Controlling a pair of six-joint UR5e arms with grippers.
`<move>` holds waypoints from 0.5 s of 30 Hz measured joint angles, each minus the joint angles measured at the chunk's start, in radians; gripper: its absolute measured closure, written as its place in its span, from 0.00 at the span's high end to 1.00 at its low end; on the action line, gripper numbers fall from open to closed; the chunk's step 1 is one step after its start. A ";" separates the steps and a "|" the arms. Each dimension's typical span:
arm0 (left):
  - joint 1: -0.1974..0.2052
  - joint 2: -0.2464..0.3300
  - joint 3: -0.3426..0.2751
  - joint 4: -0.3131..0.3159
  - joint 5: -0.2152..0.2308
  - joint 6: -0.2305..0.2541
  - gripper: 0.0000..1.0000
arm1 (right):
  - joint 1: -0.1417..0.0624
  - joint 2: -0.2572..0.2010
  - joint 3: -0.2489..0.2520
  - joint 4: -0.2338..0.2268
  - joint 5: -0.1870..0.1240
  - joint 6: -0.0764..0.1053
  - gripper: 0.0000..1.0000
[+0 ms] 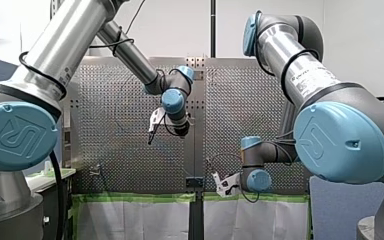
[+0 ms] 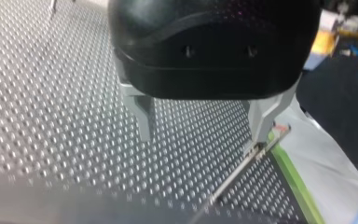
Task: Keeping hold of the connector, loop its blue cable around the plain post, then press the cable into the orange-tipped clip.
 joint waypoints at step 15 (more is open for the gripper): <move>0.050 -0.149 0.156 -0.156 0.057 0.130 1.00 | -0.003 0.001 -0.001 -0.011 0.000 -0.009 0.00</move>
